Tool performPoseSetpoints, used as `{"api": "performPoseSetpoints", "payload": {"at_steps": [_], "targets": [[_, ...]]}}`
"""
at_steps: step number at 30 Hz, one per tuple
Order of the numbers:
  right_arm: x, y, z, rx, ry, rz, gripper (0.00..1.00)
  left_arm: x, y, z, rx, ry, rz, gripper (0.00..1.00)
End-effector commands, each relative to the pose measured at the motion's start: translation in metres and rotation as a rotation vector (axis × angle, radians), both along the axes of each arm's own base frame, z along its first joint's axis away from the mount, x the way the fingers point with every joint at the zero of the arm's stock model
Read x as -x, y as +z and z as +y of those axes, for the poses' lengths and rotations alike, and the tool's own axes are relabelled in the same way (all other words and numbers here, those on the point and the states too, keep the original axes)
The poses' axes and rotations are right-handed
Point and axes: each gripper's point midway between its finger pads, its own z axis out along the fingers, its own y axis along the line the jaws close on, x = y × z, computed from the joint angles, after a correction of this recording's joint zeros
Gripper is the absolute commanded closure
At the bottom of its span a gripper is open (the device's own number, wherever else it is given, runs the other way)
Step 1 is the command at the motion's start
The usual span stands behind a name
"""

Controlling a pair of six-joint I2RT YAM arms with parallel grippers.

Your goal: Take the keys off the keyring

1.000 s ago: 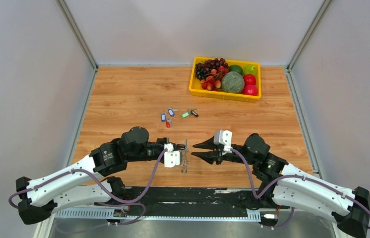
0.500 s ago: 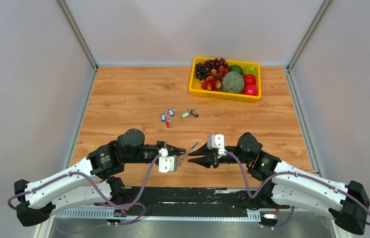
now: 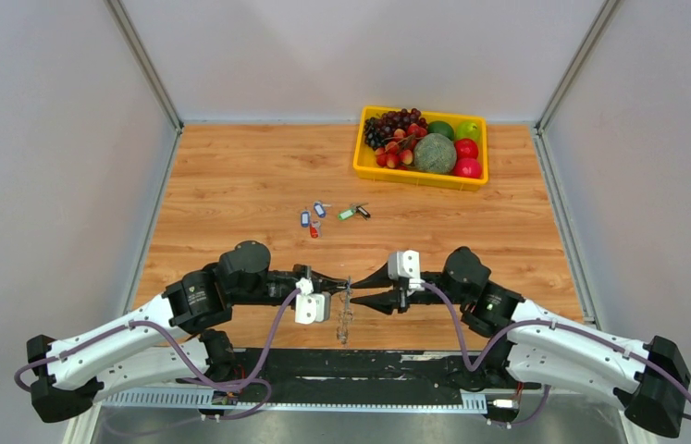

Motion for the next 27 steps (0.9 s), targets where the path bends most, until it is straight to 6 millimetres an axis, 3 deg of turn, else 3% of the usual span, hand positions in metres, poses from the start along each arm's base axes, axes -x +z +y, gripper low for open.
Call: {"api": "performPoseSetpoints", "payload": {"at_steps": [1, 14, 20, 27], "targets": [[0.002, 0.024, -0.006, -0.068, -0.014, -0.064, 0.65, 0.004, 0.023, -0.005, 0.081, -0.04, -0.053, 1.0], [0.007, 0.03, 0.005, -0.059, 0.061, -0.079, 0.75, 0.014, 0.026, -0.005, 0.092, -0.093, -0.052, 1.0], [0.009, 0.033, 0.004, -0.066, 0.067, -0.082, 1.0, 0.012, 0.026, -0.004, 0.095, -0.076, -0.056, 1.0], [0.019, 0.027, -0.007, -0.073, 0.084, -0.086, 1.0, 0.009, 0.03, -0.002, 0.11, -0.053, -0.059, 1.0]]}}
